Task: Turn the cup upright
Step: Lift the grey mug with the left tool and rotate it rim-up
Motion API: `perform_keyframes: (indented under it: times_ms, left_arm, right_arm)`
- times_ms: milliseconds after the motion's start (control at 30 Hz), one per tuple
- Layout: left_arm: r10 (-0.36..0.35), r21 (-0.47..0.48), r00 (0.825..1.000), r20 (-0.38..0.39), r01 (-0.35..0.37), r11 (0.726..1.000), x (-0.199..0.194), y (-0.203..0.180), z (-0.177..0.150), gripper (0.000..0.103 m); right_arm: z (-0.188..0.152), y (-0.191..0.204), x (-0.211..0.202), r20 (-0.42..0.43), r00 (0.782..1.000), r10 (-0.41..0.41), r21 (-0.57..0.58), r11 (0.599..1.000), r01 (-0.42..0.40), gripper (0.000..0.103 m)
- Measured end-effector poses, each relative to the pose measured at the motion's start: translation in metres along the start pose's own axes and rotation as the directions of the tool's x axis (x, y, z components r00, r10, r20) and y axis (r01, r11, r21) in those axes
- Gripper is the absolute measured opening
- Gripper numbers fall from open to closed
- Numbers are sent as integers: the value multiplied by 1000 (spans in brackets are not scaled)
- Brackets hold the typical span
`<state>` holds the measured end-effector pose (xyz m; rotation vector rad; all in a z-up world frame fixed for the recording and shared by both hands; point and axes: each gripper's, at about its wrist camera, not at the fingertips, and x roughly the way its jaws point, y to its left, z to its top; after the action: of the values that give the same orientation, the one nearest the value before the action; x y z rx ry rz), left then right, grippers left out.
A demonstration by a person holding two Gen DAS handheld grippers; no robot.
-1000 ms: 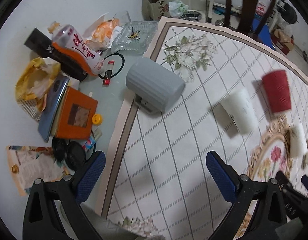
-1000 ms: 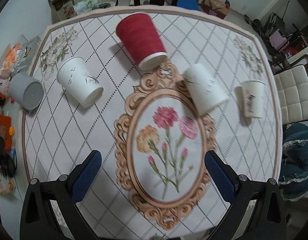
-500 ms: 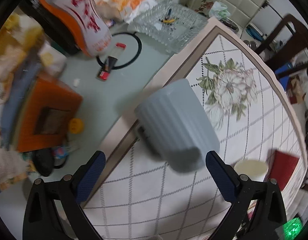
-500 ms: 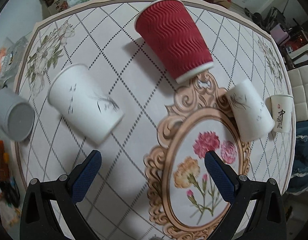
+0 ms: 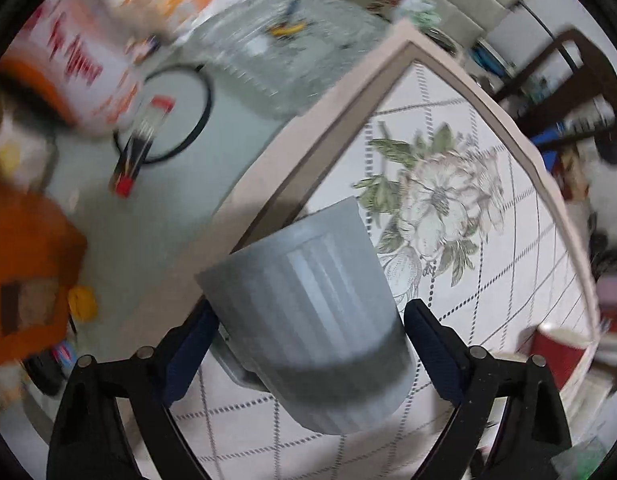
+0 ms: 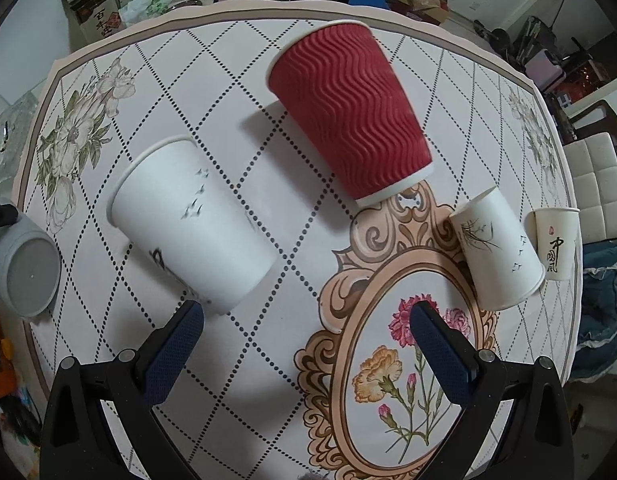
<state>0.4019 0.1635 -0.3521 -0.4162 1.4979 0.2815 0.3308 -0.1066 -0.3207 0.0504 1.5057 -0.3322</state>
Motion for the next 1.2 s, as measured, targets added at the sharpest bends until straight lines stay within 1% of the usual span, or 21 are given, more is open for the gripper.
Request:
perform_keyframes:
  times_ms: [67, 133, 267, 367, 433, 467, 567, 600, 767, 900, 1033, 1200]
  left_arm:
    - [23, 78, 1000, 18, -25, 997, -1, -10, -1, 93]
    - [45, 157, 999, 21, -48, 986, -2, -19, -4, 93]
    - [61, 252, 998, 30, -66, 965, 1, -32, -12, 94]
    - [84, 280, 996, 29, -89, 956, 11, -41, -10, 93]
    - [94, 279, 996, 3, -91, 956, 24, -43, -5, 90]
    - [96, 274, 995, 4, -94, 957, 31, -43, -3, 88]
    - [103, 280, 994, 25, -106, 954, 28, -42, -6, 87]
    - [94, 288, 995, 33, -100, 952, 26, -40, -9, 87]
    - [86, 339, 994, 66, -103, 935, 1, -39, -28, 85]
    - [79, 390, 993, 84, -106, 915, -29, -31, -50, 84]
    - [75, 435, 992, 99, -111, 893, -51, -38, -80, 84]
    - [73, 480, 990, 117, -121, 869, -74, -60, -114, 83]
  right_arm:
    - [0, -2, -1, 0, 1000, -3, 8, 1000, 3, 103]
    - [-1, -7, -3, 5, 1000, -5, 14, 1000, 5, 103]
    - [-2, -13, -10, 17, 1000, -9, 17, 1000, 9, 103]
    - [-6, -15, -13, 22, 1000, -16, 13, 1000, 16, 103]
    - [-7, -16, -13, 17, 1000, -19, 16, 1000, 19, 103]
    - [-8, -17, -13, 13, 1000, -19, 18, 1000, 18, 103]
    - [-12, -21, -16, 23, 999, -26, 17, 1000, 25, 103]
    - [-14, -22, -18, 28, 999, -30, 15, 999, 30, 103]
    - [-22, -33, -22, 29, 999, -33, 25, 999, 32, 103]
    - [-33, -41, -23, 18, 1000, -25, 27, 999, 24, 103]
    - [-48, -53, -26, 14, 1000, -21, 28, 999, 21, 103]
    - [-68, -80, -33, 15, 1000, -12, 40, 999, 11, 103]
